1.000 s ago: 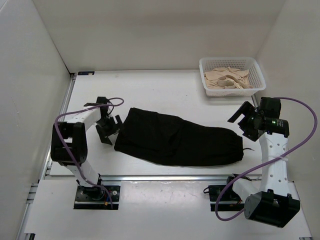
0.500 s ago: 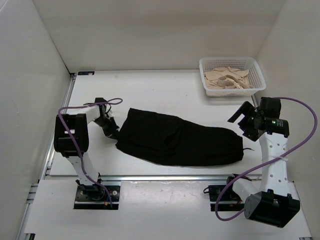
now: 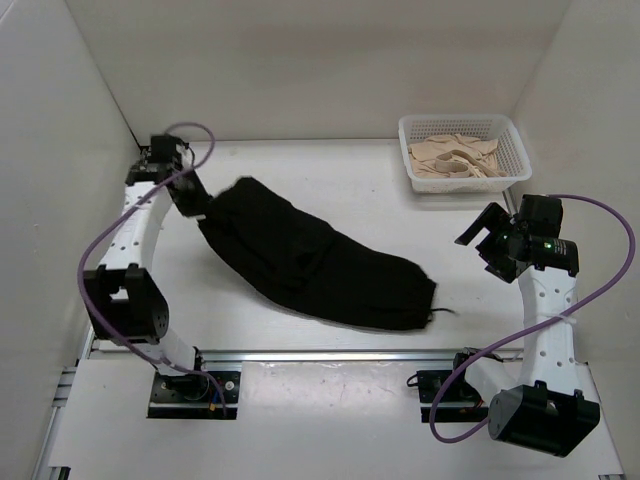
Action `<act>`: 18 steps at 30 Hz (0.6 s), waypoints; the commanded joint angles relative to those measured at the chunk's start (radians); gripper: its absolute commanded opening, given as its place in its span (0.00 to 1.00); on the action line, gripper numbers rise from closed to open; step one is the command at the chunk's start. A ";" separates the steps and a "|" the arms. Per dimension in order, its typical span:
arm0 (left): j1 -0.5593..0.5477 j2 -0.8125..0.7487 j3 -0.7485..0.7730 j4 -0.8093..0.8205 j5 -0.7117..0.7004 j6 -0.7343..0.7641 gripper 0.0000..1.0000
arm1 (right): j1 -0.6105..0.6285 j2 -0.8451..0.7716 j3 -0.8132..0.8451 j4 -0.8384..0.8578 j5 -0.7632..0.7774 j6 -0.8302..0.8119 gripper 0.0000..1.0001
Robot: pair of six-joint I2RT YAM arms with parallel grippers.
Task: Fold and stack the trousers
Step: Fold the trousers
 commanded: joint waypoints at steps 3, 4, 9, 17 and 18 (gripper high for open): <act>-0.030 -0.096 0.267 -0.094 -0.184 0.067 0.10 | 0.004 -0.008 -0.005 0.009 -0.024 -0.011 1.00; -0.071 -0.096 0.316 -0.113 -0.195 0.087 0.10 | 0.004 -0.008 -0.005 0.009 -0.024 -0.011 1.00; -0.199 -0.109 0.354 -0.113 -0.186 0.117 0.10 | 0.004 -0.008 -0.005 0.009 -0.024 -0.011 1.00; -0.487 -0.231 0.249 -0.047 -0.216 0.086 0.10 | 0.004 -0.008 -0.005 0.009 -0.024 -0.011 1.00; -0.513 -0.243 0.235 -0.047 -0.217 0.072 0.10 | 0.004 -0.008 -0.005 0.009 -0.024 -0.011 1.00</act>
